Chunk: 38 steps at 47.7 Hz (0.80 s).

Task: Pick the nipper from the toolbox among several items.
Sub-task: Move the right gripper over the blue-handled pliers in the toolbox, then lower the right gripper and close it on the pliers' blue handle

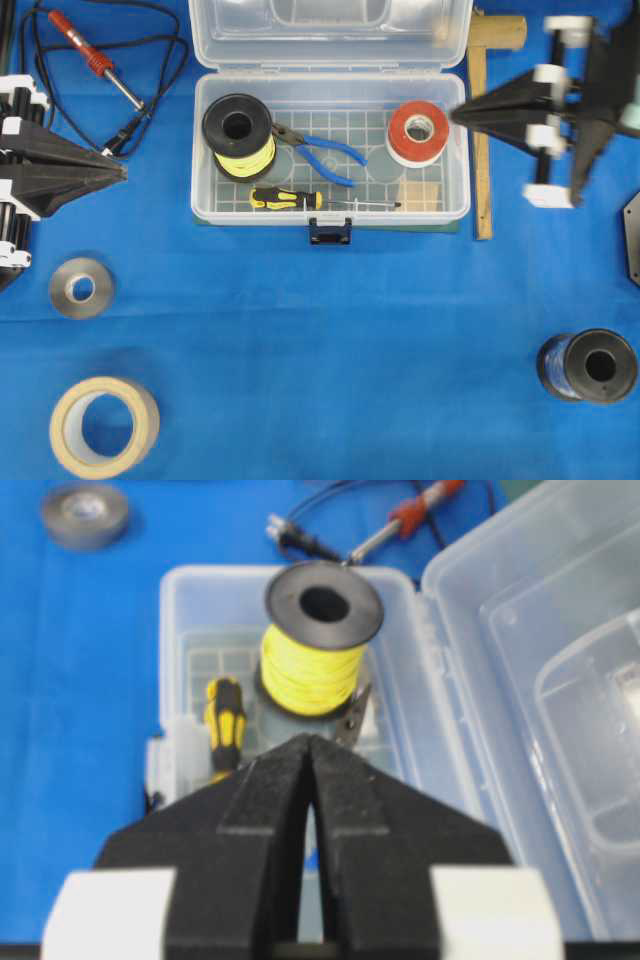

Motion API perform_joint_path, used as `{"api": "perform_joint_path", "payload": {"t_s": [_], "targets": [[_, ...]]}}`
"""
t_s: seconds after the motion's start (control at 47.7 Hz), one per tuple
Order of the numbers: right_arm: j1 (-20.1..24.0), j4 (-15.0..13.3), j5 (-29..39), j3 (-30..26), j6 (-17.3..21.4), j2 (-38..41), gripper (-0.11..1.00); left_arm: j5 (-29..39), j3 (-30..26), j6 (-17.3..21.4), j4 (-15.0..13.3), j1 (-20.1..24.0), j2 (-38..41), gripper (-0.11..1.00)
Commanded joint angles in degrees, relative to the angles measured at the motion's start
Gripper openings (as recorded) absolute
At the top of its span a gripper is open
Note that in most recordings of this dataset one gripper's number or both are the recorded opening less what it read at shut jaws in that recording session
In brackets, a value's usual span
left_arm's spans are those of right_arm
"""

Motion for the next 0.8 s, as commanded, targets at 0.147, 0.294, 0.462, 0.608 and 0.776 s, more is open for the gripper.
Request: {"api": "perform_joint_path", "payload": {"t_s": [0.147,0.294,0.462,0.608,0.776], "targets": [[-3.78,-1.58,8.26,-12.22,-0.18,15.73,0.5,-0.35,-0.53,0.0,-0.09,0.18,0.7,0.0],[-4.57,-4.31,15.91,-19.51,-0.26,25.05,0.81,-0.35,-0.44,-0.18,-0.18,0.18,0.7,0.0],[-5.36,-4.83,19.6,-25.22,-0.7,34.19,0.71,-0.35,-0.09,-0.35,-0.18,0.18,0.7,0.0],[-5.36,-4.75,19.51,-27.42,-0.62,40.34,0.71,-0.35,0.18,-0.26,-0.09,0.18,0.7,0.0],[-5.36,-3.96,18.46,-29.0,-0.62,46.49,0.71,-0.18,0.26,-0.26,-0.09,0.18,0.7,0.0]]}}
